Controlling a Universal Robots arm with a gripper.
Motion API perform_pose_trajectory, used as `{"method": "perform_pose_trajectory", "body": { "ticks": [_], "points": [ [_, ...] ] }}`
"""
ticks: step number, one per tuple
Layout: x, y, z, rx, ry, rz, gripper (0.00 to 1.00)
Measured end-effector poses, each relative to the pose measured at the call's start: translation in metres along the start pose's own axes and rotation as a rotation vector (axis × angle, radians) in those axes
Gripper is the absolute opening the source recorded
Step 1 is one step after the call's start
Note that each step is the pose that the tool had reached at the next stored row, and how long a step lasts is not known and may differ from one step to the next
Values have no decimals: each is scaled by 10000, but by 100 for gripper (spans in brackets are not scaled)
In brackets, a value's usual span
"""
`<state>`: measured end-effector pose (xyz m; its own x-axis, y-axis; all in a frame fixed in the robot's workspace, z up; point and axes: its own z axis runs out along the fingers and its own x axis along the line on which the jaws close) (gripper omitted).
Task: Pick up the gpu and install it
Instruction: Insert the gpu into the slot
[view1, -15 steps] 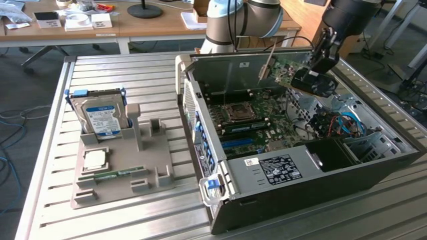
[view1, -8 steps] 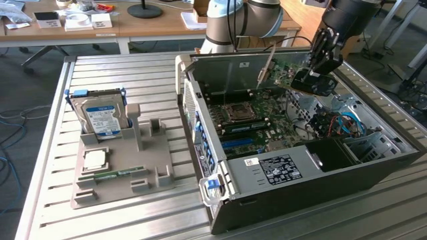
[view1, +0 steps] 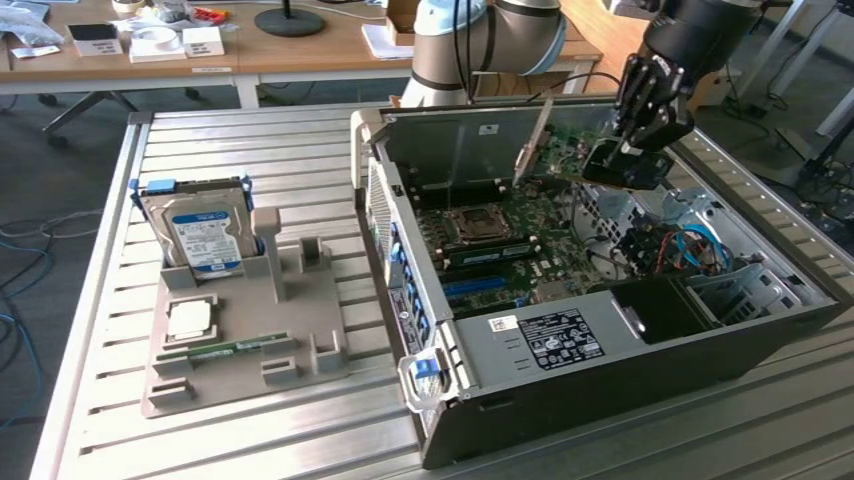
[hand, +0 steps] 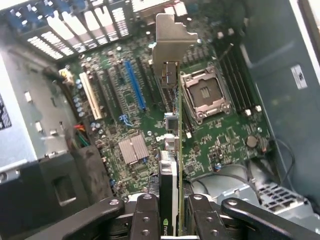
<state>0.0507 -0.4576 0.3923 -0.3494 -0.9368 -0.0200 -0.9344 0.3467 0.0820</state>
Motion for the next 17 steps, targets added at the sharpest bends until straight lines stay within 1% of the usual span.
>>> {"method": "perform_pose_trajectory", "body": {
  "ticks": [6,14,17],
  "points": [
    [0,0,2,-18,76,-913,27],
    [0,0,3,-20,81,-978,27],
    [-1,-1,4,5,69,-1146,27]
  ]
}}
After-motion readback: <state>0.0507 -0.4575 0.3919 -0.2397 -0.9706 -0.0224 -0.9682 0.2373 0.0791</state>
